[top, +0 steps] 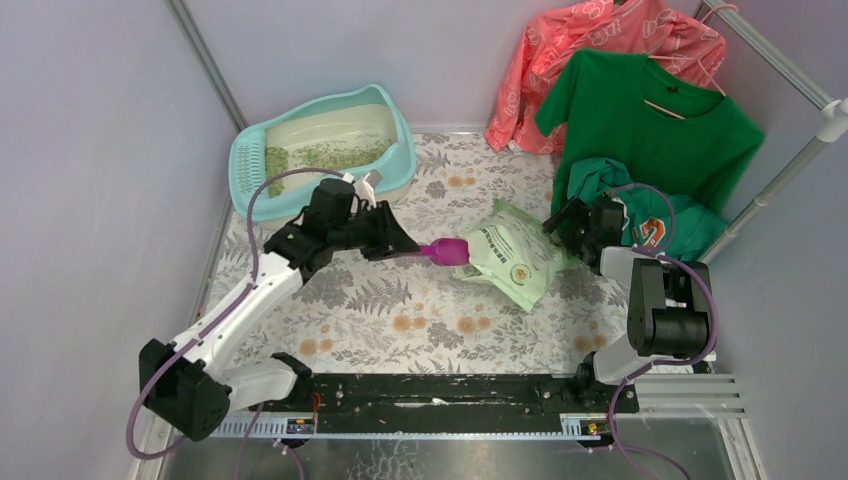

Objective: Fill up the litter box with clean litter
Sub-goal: 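Scoop the cat litter from the cat litter bag.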

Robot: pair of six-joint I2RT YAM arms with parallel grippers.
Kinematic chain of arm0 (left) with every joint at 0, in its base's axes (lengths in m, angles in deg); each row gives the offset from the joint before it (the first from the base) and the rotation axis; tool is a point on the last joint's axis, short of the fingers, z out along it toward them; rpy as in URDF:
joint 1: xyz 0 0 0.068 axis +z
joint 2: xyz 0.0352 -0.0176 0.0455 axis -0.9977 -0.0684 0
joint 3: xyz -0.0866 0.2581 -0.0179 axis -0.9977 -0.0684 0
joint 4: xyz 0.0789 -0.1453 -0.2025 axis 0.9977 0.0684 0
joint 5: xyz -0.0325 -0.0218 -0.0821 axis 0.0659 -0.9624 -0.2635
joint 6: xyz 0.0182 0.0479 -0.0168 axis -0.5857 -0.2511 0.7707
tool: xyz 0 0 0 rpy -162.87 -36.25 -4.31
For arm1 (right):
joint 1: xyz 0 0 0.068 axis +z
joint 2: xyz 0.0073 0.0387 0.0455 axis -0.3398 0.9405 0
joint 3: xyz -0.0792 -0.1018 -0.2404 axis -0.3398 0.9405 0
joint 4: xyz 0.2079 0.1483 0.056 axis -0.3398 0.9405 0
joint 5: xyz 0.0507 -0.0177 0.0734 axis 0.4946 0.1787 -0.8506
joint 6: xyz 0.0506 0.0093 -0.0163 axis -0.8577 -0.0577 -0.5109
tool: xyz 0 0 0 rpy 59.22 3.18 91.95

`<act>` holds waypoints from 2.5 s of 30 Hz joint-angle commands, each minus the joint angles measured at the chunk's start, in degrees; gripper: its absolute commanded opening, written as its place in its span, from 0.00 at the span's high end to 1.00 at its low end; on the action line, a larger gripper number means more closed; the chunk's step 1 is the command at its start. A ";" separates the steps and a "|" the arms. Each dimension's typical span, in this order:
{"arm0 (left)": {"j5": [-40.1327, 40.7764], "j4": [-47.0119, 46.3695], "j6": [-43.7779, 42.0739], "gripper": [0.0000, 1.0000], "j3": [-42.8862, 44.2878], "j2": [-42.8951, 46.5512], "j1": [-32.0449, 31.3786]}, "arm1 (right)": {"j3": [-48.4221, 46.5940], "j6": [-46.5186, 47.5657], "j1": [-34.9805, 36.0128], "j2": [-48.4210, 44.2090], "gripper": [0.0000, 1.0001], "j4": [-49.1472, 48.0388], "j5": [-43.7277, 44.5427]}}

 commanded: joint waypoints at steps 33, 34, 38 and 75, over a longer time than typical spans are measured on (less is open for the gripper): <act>8.41 -33.52 14.08 0.94 5.79 -35.68 -15.80 | 3.98 -2.59 -0.51 -1.01 0.00 5.48 1.21; 8.14 -36.22 14.85 0.94 4.55 -35.85 -15.94 | 3.95 -2.56 -0.52 -0.98 0.00 5.52 1.16; 7.09 -47.85 18.43 0.94 -1.95 -36.21 -16.31 | 3.95 -2.51 -0.52 -0.94 0.00 5.47 1.07; 5.23 -113.72 39.80 0.94 -28.37 -46.41 -19.47 | 5.49 -1.86 -0.61 -2.53 0.00 3.22 -0.19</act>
